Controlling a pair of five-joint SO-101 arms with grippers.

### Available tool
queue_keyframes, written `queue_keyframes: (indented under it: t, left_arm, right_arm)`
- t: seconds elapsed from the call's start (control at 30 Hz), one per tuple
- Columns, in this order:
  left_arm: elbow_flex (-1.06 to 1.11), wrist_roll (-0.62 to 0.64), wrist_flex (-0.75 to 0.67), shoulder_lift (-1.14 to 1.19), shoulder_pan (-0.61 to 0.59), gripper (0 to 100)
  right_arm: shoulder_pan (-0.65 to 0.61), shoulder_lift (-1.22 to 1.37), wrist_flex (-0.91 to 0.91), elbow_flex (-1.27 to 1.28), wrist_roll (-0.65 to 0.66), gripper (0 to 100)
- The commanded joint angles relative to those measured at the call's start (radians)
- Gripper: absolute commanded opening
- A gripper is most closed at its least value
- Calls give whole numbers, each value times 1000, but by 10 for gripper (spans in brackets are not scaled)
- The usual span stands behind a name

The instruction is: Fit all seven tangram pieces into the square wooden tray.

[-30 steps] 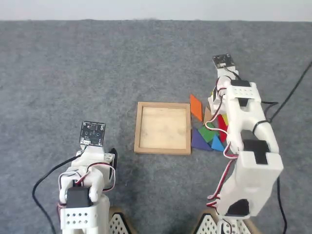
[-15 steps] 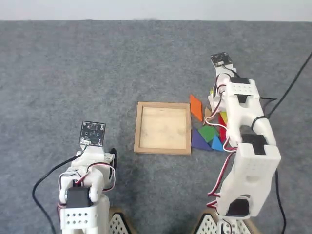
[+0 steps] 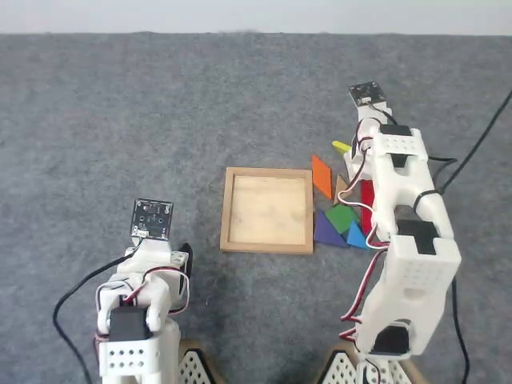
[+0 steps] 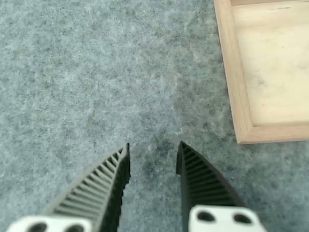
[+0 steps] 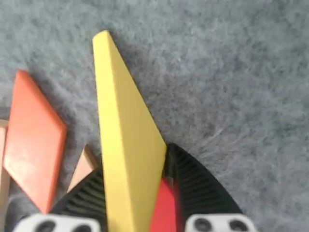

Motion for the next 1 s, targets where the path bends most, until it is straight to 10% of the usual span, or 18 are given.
queue_keyframes:
  t: [0.0, 0.4, 0.97]
  left_arm:
    - [-8, -6, 9, -28, 2, 153]
    - [-8, -6, 9, -28, 2, 153]
    - [-8, -6, 9, -28, 2, 153]
  right_arm:
    - [1, -79, 5, -25, -17, 76]
    - [-18, -77, 4, -25, -11, 257]
    - [-102, -79, -96, -26, -12, 241]
